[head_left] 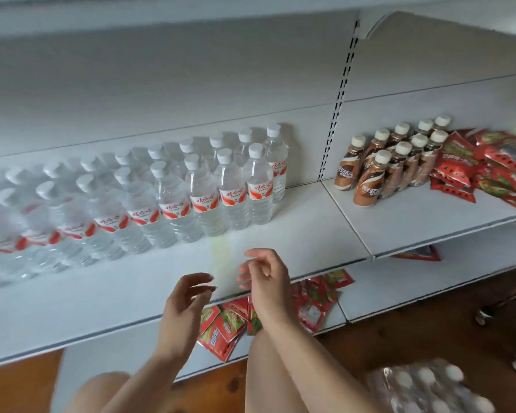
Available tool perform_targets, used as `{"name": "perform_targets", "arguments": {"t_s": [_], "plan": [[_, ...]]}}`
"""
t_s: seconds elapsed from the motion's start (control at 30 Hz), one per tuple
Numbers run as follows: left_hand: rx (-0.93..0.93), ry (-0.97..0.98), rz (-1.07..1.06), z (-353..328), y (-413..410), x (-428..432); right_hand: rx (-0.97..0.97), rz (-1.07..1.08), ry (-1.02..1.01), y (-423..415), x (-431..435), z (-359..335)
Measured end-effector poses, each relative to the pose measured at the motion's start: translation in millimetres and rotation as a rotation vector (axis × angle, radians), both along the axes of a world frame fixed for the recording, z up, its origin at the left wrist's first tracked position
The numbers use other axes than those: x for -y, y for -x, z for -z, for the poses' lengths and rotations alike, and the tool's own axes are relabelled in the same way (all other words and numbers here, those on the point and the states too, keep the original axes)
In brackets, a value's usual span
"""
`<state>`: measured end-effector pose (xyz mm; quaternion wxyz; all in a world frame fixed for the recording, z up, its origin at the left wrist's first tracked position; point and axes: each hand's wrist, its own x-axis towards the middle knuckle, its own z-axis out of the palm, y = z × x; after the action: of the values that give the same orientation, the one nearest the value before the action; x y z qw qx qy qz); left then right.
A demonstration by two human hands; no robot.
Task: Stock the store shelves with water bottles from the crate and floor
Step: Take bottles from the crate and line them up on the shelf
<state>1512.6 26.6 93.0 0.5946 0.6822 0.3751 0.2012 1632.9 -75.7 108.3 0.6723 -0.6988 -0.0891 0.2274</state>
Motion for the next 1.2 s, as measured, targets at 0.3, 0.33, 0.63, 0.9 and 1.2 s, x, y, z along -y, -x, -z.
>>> {"name": "perform_targets", "arguments": {"t_s": [0.3, 0.33, 0.63, 0.9, 1.2], "plan": [[-0.085, 0.46, -0.4, 25.7, 175.2, 61.8, -0.144, -0.393, 0.282, 180.4, 25.6, 40.3], [-0.099, 0.438, -0.396, 23.8, 183.6, 64.1, -0.072, -0.413, 0.381, 188.4, 29.8, 51.0], [-0.148, 0.197, -0.305, -9.4, 256.9, 77.5, 0.306, -0.734, 0.471, 244.1, 27.9, 24.9], [-0.311, 0.058, -0.48, -10.0, 314.0, 79.4, 0.345, -0.988, 0.451, 284.9, -11.4, 17.2], [-0.376, 0.029, -0.857, -26.3, 418.4, 123.4, 0.431, -1.411, 0.336, 382.8, -34.0, 0.6]]}}
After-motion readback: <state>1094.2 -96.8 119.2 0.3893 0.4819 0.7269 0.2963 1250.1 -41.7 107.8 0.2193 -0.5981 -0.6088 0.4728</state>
